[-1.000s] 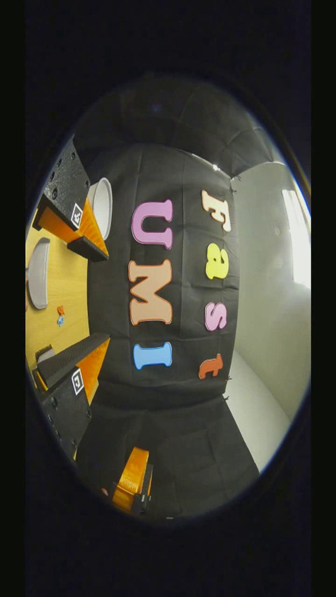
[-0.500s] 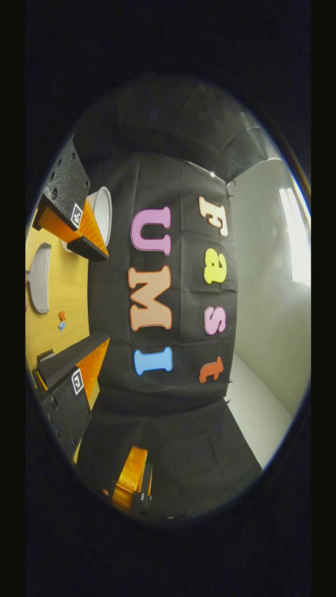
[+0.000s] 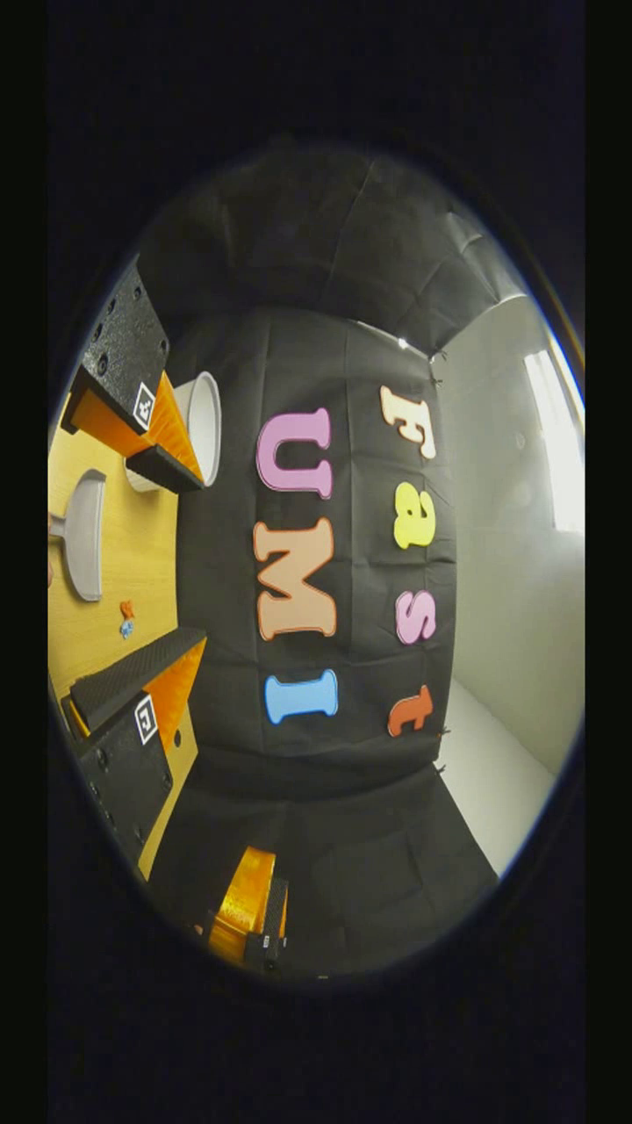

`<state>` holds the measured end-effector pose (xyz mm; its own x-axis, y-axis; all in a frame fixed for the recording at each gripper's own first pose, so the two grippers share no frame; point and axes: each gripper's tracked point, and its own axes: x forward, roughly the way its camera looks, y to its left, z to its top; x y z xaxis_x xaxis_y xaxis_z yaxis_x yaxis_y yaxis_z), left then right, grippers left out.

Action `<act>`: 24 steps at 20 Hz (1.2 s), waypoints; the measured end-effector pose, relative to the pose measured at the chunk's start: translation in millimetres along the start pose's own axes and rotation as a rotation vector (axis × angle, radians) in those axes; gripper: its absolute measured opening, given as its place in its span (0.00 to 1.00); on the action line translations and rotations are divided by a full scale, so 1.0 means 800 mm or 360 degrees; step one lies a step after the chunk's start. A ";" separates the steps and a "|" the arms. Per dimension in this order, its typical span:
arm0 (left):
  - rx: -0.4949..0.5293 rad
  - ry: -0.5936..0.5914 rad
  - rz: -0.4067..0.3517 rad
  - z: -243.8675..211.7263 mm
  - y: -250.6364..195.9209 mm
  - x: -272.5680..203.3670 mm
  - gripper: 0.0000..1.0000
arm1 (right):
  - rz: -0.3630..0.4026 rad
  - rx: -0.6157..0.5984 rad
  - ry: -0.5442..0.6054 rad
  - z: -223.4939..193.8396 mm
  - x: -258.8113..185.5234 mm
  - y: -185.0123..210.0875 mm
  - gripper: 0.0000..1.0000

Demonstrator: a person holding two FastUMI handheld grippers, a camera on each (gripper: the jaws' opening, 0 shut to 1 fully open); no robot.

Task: Pick up the small broom and dustpan from the desktop, sweep the trash into the dustpan with the broom, and then empty the trash into the garbage bin.

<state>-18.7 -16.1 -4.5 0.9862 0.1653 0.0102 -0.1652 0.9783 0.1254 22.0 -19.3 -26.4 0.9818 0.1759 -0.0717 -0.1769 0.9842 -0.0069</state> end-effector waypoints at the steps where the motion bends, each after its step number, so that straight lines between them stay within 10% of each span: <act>1: -0.0002 0.0027 0.0011 -0.008 0.003 -0.001 0.93 | 0.0031 -0.0005 0.0030 -0.011 0.002 0.004 0.99; 17: -0.0011 0.1246 -0.0156 -0.322 0.051 -0.068 0.94 | 0.0186 -0.0037 0.1203 -0.313 0.008 0.083 1.00; 24: -0.0014 0.1478 -0.0185 -0.391 0.051 -0.075 0.95 | 0.0154 -0.0124 0.1545 -0.400 -0.019 0.088 1.00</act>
<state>-87.7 52.9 -310.3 0.5936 0.0967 -0.7989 -0.0702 0.9952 0.0683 -27.4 41.2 -344.7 0.4854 0.1287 -0.8648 -0.2919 0.9562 -0.0215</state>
